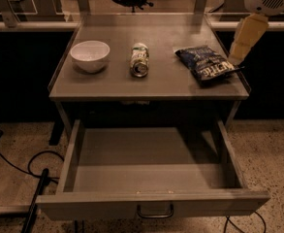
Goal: Place blue chip bag into top drawer
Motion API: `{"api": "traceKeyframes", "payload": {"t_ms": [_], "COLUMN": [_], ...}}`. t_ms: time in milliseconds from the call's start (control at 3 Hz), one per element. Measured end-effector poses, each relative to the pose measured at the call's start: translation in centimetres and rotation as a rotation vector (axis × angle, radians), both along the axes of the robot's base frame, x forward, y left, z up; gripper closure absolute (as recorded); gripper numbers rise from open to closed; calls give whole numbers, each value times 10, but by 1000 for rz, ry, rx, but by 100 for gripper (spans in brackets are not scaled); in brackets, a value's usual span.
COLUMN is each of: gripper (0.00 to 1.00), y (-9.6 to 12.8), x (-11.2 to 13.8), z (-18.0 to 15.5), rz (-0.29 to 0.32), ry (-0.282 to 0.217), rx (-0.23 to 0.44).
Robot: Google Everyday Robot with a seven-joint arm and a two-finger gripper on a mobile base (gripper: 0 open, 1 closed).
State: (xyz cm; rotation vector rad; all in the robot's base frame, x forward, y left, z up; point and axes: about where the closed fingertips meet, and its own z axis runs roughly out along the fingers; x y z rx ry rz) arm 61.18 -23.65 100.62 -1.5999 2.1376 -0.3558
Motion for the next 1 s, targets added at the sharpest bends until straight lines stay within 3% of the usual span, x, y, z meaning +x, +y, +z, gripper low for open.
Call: {"api": "traceKeyframes", "payload": {"t_ms": [667,1000], "gripper": [0,0], "y": [1,-1], "x": [29,51], "z": [-57,-90], "rz": [38,74], "ry": [69,107], "rx": [-31,-79]}}
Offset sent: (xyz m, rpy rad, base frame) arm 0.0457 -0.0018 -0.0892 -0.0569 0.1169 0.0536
